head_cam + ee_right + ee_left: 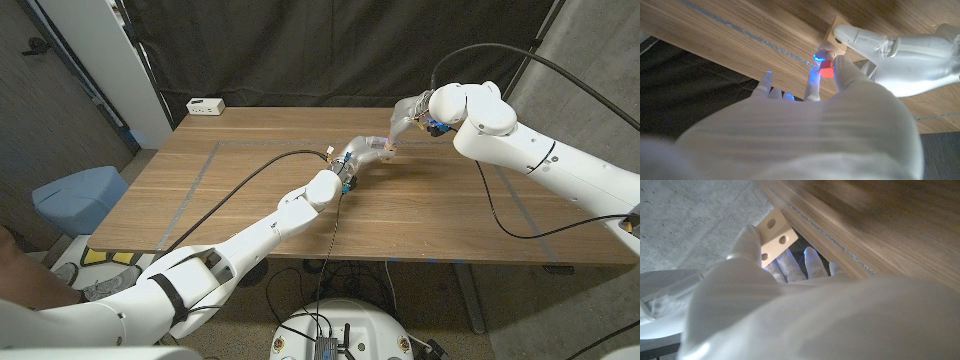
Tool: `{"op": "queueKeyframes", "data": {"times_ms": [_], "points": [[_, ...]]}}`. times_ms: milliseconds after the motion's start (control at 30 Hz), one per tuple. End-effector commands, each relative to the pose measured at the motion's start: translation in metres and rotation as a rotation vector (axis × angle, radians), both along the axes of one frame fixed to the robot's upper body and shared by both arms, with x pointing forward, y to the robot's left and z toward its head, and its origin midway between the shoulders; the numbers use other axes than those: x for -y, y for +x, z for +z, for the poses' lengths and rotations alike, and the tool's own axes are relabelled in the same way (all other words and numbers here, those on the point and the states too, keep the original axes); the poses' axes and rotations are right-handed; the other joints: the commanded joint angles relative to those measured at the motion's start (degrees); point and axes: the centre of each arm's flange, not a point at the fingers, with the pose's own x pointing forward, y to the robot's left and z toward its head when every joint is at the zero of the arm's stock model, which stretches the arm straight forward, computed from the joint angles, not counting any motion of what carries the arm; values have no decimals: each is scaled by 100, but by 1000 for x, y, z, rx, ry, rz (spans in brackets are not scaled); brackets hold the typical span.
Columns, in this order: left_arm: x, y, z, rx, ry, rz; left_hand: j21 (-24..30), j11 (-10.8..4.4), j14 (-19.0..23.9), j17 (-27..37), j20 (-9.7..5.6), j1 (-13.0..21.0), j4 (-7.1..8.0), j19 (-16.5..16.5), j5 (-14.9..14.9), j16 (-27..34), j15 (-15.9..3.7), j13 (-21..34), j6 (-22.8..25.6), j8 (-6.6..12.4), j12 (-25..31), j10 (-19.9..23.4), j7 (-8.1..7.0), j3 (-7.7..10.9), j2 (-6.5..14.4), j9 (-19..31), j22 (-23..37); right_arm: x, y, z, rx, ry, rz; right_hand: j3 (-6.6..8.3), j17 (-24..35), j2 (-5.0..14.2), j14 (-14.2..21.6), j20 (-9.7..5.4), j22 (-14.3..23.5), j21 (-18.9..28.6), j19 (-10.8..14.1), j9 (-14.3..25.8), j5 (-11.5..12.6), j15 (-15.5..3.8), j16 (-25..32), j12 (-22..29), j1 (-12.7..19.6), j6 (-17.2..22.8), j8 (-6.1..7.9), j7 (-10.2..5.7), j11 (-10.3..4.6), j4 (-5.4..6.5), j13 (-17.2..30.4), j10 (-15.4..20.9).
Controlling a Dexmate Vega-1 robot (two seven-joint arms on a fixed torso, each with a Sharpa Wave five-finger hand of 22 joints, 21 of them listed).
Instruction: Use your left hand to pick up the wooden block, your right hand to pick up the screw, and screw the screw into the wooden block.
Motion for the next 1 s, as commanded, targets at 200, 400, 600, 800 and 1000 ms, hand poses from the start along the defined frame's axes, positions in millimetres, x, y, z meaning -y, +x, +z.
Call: {"op": "queueKeyframes", "data": {"times_ms": [200, 400, 600, 800, 1000], "points": [[2, 1, -1, -5, 1, -2, 46, 5, 44, 16, 34, 28, 31, 33, 42, -17, -549, 631, 193, 47, 35, 58, 155, 29, 164, 36, 15, 2, 2, -2, 9, 6, -4, 23, 30, 33, 82, -18, 25, 6, 69, 91, 6, 1, 37, 12, 114, 171, 161, -61, -31, 35, 27, 87], [3, 1, -1, -5, 2, -4, 47, 5, 45, 14, 25, 33, 26, 34, 43, -19, -551, 630, 205, 52, 31, 53, 149, 29, 163, 36, 15, 2, 2, -2, 12, 7, -2, 12, 37, 49, 104, -43, 26, 2, 73, 148, 4, -27, 43, 22, 141, 218, 246, -75, -40, 46, 31, 146], [3, 2, -1, -6, 3, -3, 48, 6, 41, 15, 22, 32, 27, 36, 45, -21, -546, 630, 198, 49, 28, 50, 162, 29, 169, 37, 15, 3, 4, -2, 17, 8, -2, -2, 43, 62, 120, -48, 26, 2, 86, 200, 2, -53, 47, 30, 157, 271, 327, -89, -65, 56, 34, 198], [3, 3, 0, -10, 5, -4, 47, 5, 43, 15, 30, 36, 26, 34, 46, -21, -543, 631, 194, 48, 27, 50, 157, 32, 174, 37, 15, 3, 5, -2, 21, 7, -2, -14, 46, 71, 162, -58, 25, 5, 106, 245, 0, -70, 61, 36, 172, 321, 399, -123, -90, 62, 37, 242], [4, 5, 0, -12, 6, -6, 48, 6, 48, 14, 31, 34, 27, 36, 48, -20, -538, 632, 184, 44, 26, 52, 151, 32, 177, 37, 15, 3, 7, -1, 21, 10, -4, -31, 49, 75, 196, -63, 25, 2, 112, 293, -2, -102, 72, 42, 184, 355, 468, -148, -107, 66, 39, 287]]}}
